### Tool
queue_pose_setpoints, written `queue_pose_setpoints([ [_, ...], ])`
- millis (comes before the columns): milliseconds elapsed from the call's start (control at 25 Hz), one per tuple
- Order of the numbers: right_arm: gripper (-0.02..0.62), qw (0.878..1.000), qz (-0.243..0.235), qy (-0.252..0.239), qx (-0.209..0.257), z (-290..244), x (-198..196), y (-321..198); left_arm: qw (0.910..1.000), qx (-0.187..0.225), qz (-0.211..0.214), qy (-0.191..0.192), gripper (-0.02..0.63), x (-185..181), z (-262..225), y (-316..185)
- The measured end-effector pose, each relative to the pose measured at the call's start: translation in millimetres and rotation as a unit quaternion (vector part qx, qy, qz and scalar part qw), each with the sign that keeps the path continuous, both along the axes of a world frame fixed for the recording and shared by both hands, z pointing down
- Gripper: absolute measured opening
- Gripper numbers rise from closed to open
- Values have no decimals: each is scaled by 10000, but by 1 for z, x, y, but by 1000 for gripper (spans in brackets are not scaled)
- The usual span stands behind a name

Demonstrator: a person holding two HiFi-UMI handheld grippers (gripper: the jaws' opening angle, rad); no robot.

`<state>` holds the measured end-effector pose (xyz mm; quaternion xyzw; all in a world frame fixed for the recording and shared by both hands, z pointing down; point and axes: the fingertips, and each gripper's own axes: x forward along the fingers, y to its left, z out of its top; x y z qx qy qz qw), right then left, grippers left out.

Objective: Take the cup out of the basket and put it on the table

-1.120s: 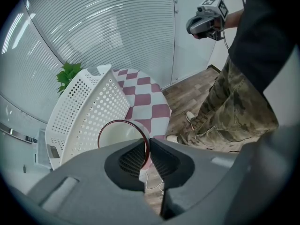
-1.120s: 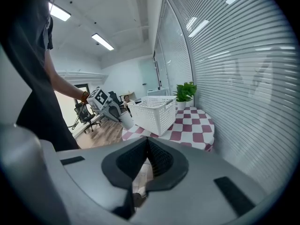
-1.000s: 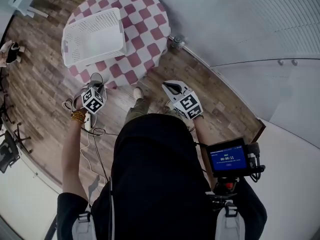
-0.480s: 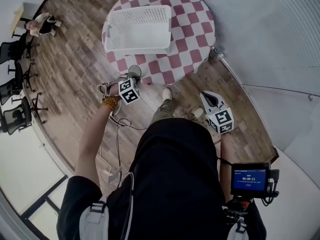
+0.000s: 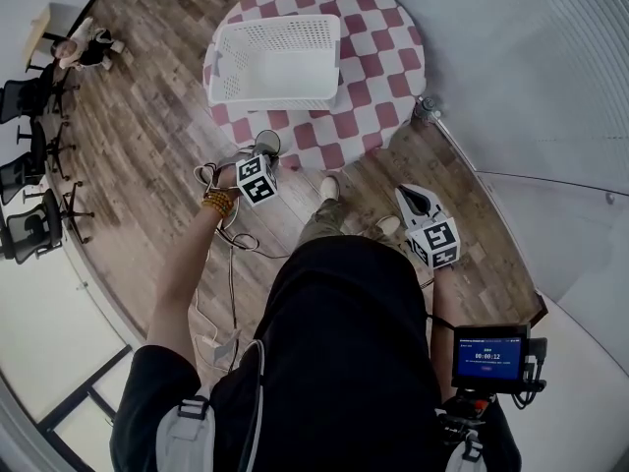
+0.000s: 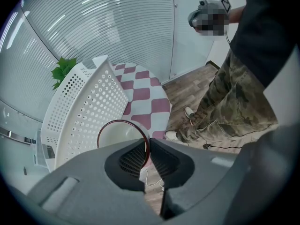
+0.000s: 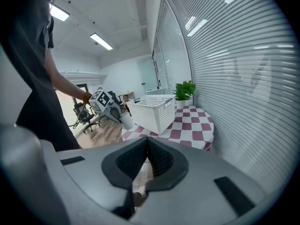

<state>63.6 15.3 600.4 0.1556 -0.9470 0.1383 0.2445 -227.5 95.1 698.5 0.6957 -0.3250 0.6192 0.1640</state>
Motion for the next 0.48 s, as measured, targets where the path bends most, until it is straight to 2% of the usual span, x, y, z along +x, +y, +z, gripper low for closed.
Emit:
queue_pose_setpoints([
  [320, 9, 10000, 8, 36, -5, 0, 5, 3, 9999, -31, 105, 38, 35, 6, 0, -2],
  [480, 9, 9998, -157, -122, -3, 1, -17, 5, 9998, -45, 25, -192, 35, -23, -1, 8],
])
